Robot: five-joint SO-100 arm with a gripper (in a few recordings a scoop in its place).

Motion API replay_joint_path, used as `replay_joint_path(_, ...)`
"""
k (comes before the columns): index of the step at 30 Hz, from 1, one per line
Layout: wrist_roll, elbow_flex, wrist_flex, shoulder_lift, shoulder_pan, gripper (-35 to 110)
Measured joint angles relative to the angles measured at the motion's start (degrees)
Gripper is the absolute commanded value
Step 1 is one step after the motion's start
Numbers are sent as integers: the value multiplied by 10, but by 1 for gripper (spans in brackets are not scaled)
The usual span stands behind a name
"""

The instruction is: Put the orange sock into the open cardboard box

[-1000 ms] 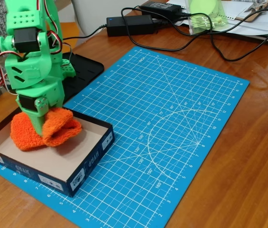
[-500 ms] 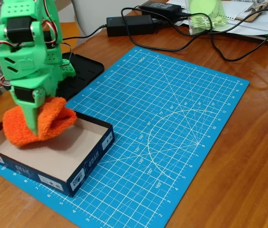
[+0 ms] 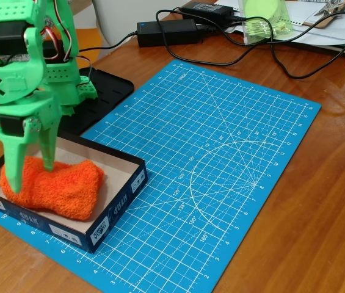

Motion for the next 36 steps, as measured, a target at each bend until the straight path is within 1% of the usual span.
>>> replay_joint_path(2, -21, -11, 38, 4, -18, 33)
replay_joint_path(3, -23, -18, 54, 11, -29, 30)
replay_joint_path(5, -28, -29, 67, 29, -55, 20)
replay_joint_path(7, -47, -51, 78, 48, -70, 13)
replay_joint_path(9, -54, -74, 80, 76, -97, 12)
replay_joint_path(11, -91, -79, 57, 114, -143, 9)
replay_joint_path(14, -98, -82, -7, 197, -190, 4)
replay_joint_path(17, -106, -93, -8, 271, -287, 3)
replay_joint_path(20, -62, -87, 23, 344, -404, 3)
replay_joint_path(23, 3, -17, 47, 424, -542, 2)
replay_joint_path(25, 19, 58, 47, 483, -598, 2)
replay_joint_path(26, 19, 104, 42, 515, -603, 0)
replay_joint_path(28, 12, 201, 26, 583, -598, 0)
replay_joint_path(30, -26, 304, 17, 656, -611, 0)
replay_joint_path(32, -45, 393, 13, 719, -601, 0)
replay_joint_path(34, -80, 455, 12, 762, -607, -1)
replay_joint_path(36, -97, 488, 14, 798, -589, -1)
